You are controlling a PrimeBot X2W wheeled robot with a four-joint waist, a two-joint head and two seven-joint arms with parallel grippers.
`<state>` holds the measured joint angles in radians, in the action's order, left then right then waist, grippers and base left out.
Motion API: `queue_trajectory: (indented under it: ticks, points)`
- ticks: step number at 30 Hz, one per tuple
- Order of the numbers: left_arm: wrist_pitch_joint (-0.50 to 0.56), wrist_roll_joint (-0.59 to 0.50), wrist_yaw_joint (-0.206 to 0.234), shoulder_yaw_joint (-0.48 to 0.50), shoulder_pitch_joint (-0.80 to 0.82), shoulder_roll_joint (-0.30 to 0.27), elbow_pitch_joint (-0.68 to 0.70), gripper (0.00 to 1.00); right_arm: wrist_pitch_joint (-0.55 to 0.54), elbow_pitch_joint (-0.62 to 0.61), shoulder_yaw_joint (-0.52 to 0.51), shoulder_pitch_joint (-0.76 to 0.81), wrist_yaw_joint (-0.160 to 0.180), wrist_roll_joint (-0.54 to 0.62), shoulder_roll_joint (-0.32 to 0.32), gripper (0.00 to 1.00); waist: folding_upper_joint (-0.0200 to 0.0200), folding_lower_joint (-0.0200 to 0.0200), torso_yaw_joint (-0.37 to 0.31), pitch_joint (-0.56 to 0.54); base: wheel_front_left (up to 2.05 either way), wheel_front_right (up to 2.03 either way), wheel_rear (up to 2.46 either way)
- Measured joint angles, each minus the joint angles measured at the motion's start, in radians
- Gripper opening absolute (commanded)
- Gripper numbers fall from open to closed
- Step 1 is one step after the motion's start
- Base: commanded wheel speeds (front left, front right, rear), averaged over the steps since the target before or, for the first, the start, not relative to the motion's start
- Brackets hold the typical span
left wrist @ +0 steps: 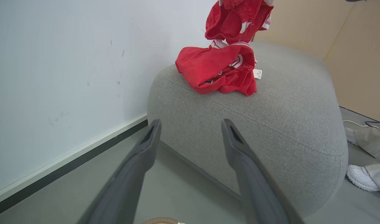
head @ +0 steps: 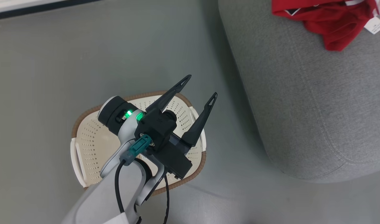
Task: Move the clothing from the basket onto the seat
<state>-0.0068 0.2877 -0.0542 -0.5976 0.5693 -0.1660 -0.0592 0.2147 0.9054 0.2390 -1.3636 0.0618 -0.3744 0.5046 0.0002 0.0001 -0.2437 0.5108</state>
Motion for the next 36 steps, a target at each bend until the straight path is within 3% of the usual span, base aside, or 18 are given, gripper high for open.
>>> queue_trajectory:
  ticks: [17,18,19,21,23,24,36]
  points:
    - [0.023,-0.008,0.010,0.015,0.040,-0.022,0.017,1.00,0.008,0.213,0.051,0.087,-0.018,0.001,-0.125,0.00,0.0000,-0.0001,0.009,0.101,0.00,0.00,0.00]
    - [0.023,-0.008,0.010,0.017,0.041,-0.022,0.014,1.00,0.010,0.220,0.053,0.087,-0.018,0.001,-0.130,0.09,0.0000,-0.0001,0.007,0.101,0.00,0.00,0.00]
    - [0.023,-0.008,0.010,0.017,0.041,-0.023,0.011,1.00,0.013,0.227,0.055,0.087,-0.019,0.001,-0.135,0.30,0.0000,-0.0001,0.005,0.100,0.00,0.00,0.00]
    - [0.022,-0.008,0.010,0.019,0.041,-0.023,0.009,1.00,0.016,0.236,0.060,0.087,-0.023,0.002,-0.145,0.46,0.0000,-0.0001,0.001,0.097,0.00,0.00,0.00]
    - [0.022,-0.008,0.010,0.020,0.041,-0.024,0.007,1.00,0.017,0.241,0.064,0.087,-0.031,0.005,-0.152,0.93,-0.0001,-0.0001,-0.004,0.093,0.00,0.00,0.00]
    - [0.021,-0.008,0.010,0.021,0.041,-0.024,0.005,1.00,0.018,0.243,0.066,0.087,-0.037,0.005,-0.156,1.00,-0.0001,-0.0001,-0.007,0.091,0.00,0.00,0.00]
    - [-0.010,-0.004,0.010,0.028,0.023,-0.031,-0.033,1.00,0.034,0.270,0.104,0.154,-0.064,0.022,-0.227,1.00,-0.0001,-0.0001,-0.051,0.036,0.00,0.00,0.00]
